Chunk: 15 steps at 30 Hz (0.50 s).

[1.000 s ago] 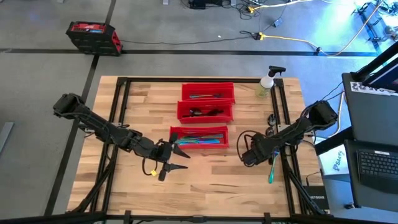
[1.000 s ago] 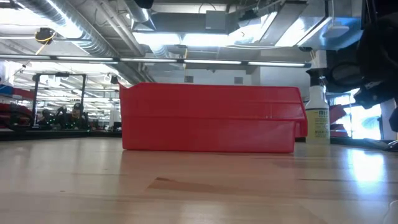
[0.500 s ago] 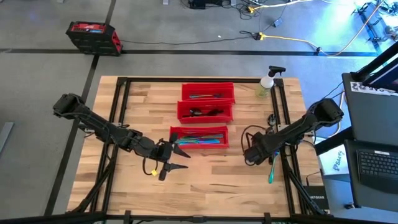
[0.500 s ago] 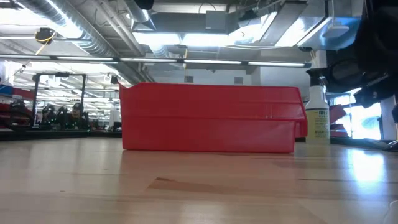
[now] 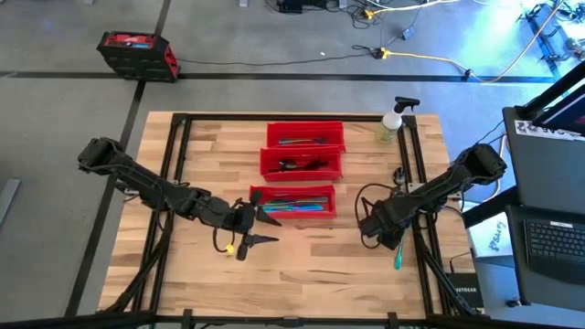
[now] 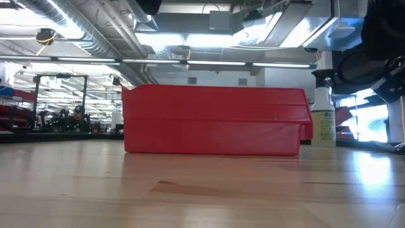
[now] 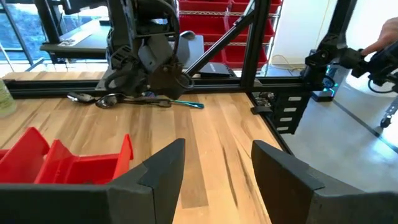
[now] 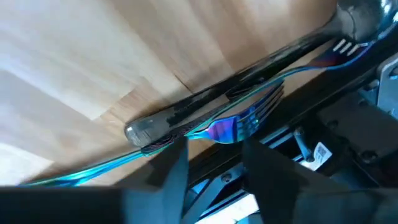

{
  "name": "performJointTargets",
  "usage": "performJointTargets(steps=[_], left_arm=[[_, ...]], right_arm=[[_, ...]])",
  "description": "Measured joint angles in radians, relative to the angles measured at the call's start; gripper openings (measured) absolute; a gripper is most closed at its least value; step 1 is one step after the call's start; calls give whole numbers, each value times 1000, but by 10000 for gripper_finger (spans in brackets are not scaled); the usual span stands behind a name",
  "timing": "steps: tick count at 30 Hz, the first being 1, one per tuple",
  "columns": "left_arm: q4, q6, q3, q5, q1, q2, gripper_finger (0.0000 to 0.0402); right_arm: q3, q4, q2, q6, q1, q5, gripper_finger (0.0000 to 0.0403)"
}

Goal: Sort silverware
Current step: Adjust the black spoon

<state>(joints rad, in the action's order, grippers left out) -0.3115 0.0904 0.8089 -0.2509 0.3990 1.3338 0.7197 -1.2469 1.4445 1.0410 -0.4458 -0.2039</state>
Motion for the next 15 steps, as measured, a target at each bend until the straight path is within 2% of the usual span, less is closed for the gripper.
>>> performJointTargets(steps=[7, 15], left_arm=[[24, 10, 0, 0, -8, 0, 173], [25, 10, 0, -4, -10, 0, 173]], right_arm=[[0, -5, 0, -81, 0, 39, 13], [-10, -12, 0, -168, 1, 2, 1]])
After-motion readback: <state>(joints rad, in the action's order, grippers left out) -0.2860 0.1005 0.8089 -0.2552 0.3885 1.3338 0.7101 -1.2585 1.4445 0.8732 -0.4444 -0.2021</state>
